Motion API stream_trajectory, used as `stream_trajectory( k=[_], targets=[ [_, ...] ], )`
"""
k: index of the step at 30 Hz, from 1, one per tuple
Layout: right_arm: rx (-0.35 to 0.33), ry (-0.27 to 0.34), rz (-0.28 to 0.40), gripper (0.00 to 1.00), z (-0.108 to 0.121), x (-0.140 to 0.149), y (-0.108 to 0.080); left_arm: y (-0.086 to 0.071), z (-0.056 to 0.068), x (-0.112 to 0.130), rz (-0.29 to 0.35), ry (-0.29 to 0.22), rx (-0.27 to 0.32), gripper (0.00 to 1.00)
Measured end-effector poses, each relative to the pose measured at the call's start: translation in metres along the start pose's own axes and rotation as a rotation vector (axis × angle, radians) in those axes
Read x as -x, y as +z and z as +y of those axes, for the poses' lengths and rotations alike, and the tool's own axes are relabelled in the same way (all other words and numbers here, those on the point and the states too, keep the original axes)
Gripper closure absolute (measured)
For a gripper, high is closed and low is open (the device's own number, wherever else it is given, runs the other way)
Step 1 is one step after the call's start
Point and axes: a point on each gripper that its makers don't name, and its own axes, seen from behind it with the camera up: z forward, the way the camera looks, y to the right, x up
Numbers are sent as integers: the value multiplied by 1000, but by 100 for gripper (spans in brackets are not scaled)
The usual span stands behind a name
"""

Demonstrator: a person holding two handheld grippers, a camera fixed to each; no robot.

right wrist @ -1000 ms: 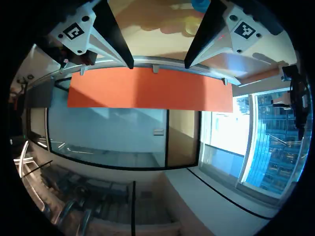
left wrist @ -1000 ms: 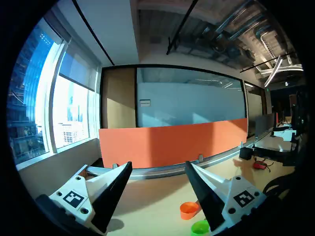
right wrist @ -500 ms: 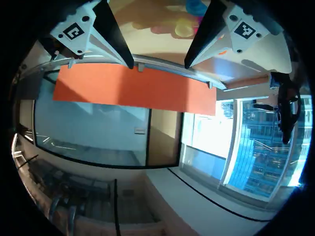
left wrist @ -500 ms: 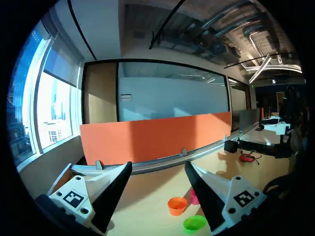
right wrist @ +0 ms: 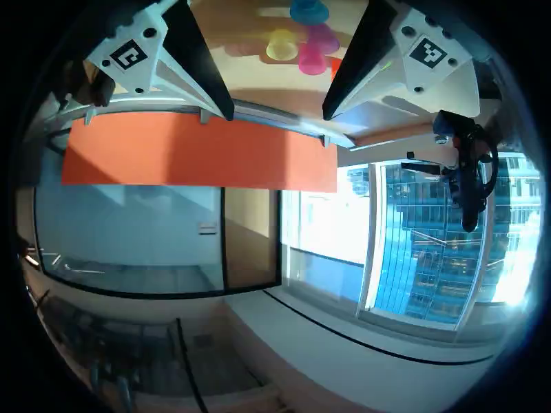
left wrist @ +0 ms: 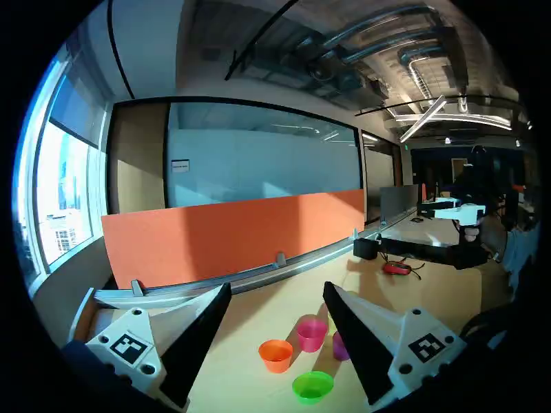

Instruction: Pour water

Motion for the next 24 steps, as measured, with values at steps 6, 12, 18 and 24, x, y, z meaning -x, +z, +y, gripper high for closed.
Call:
stream_trajectory(
  k=[6,12,18,24],
  targets=[
    [-37,-36,-31,1,-8,9,0,-1,8,1,-5,-16,39,1],
    [-94,-60,-68,1,-20,23,-1,-2,17,9,-17,-24,90,1],
    [-137,-98,-94,1,-27,34,-3,0,20,21,-42,-18,113,0],
    [-179,-90,-120,1,-37,48,-5,1,28,37,-61,-7,144,0]
  ],
)
